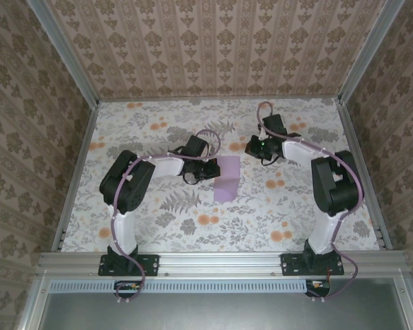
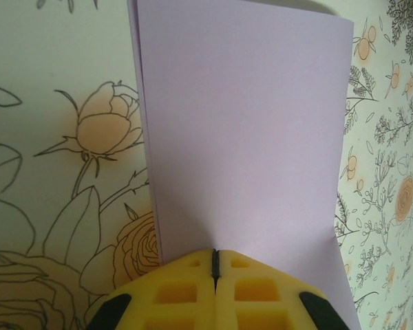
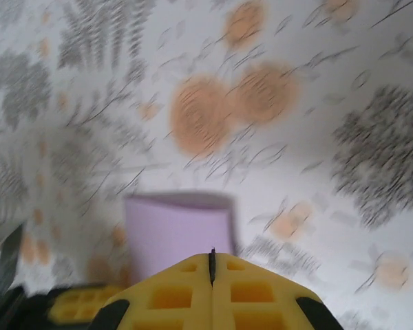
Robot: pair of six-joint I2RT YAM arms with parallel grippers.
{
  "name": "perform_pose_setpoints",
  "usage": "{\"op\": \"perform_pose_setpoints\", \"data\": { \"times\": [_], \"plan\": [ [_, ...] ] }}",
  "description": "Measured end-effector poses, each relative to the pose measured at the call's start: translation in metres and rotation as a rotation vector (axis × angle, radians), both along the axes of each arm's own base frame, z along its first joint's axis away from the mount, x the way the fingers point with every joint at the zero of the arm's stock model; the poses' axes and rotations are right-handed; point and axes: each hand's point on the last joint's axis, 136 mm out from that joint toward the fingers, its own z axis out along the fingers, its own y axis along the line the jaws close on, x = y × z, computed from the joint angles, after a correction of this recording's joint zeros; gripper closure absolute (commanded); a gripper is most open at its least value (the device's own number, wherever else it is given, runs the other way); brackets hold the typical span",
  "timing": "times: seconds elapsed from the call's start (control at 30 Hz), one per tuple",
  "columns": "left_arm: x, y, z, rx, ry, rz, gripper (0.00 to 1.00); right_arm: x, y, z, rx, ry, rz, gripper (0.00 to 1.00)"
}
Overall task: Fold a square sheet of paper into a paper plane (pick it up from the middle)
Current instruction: Fold the square sheet of paper in half at the center of the table.
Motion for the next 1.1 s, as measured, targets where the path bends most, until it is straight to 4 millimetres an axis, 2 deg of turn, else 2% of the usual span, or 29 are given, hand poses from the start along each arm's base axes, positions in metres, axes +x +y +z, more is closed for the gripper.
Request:
{"op": "perform_pose_setpoints", "data": {
  "times": [0.1,0.27,0.33,0.47,0.7,1.1],
  "plan": [
    [0.0,0.0,0.0,0.002,-0.001,0.0,1.0,-0.03,0.022,0.002,0.03,0.02,0.065,1.0],
    [0.0,0.0,0.0,0.004,-0.003,-0.001,1.0,-0.078,0.058,-0.019,0.064,0.125,0.169,1.0],
    [0.001,0.0,0.0,0.005,-0.003,0.0,1.0,-0.086,0.065,-0.021,0.07,0.139,0.188,1.0],
    [0.001,0.0,0.0,0.007,-0.002,0.001,1.0,-0.089,0.069,-0.024,0.076,0.153,0.199,1.0],
    [0.001,0.0,0.0,0.007,-0.002,0.001,1.0,-0.094,0.067,-0.049,0.054,0.218,0.193,1.0],
    [0.001,0.001,0.0,0.009,-0.004,0.003,1.0,-0.107,0.061,-0.063,0.05,0.251,0.201,1.0]
  ]
}}
